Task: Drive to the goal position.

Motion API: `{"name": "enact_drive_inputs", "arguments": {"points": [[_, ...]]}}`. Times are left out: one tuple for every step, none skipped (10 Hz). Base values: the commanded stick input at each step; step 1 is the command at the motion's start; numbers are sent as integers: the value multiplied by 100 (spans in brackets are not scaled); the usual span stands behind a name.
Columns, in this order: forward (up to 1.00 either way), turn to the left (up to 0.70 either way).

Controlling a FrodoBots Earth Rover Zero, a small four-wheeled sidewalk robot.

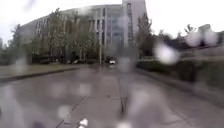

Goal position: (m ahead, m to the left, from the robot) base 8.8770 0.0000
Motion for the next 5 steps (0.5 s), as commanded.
{"name": "enact_drive_inputs", "arguments": {"points": [[70, 0], [70, 0], [70, 0], [70, 0], [70, 0]]}}
